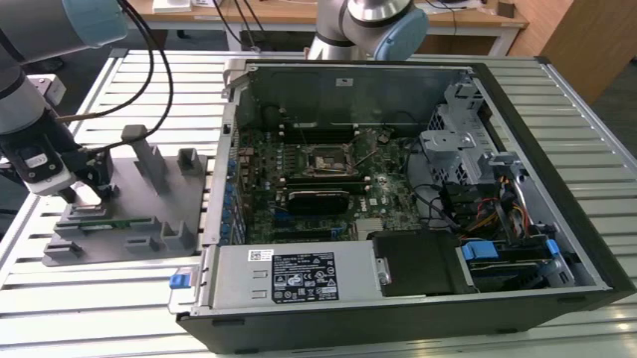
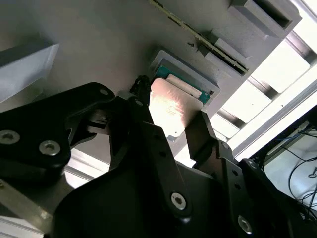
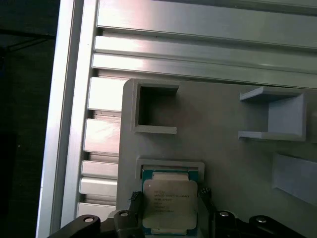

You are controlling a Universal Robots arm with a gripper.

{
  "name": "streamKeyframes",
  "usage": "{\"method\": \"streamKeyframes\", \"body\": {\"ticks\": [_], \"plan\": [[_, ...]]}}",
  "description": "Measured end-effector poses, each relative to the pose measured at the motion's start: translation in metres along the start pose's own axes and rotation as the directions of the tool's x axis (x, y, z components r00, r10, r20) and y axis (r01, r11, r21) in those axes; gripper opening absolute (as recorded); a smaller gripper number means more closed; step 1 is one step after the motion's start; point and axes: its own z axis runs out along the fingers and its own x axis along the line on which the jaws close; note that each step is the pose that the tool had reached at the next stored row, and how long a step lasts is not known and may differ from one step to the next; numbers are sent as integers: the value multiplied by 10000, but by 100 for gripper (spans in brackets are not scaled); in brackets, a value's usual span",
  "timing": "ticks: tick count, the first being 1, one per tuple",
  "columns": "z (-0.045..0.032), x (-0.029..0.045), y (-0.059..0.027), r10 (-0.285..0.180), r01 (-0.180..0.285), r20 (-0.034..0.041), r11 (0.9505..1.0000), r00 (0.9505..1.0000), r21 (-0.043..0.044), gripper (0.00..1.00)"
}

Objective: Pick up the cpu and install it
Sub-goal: 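Pick up the cpu and move it towards the insertion slot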

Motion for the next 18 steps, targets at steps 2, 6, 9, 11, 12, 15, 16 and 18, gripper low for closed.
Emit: {"method": "streamKeyframes", "body": {"ticks": [2,6,9,11,12,15,16,18], "plan": [[-125,-1,4,1,-1,-1,10000,10000,0,53],[-215,-1,6,1,-1,-2,10000,10000,0,53],[-267,-2,8,1,-1,-14,10000,10000,-13,53],[-307,-2,9,1,-1,-18,10000,10000,-34,53],[-332,-2,9,1,-1,-18,10000,10000,-40,53],[-386,-3,11,2,-2,-18,10000,10000,-46,53],[-388,-3,11,1,-1,-16,10000,10000,-47,53],[-397,-3,11,1,-1,-15,10000,10000,-67,53]]}}
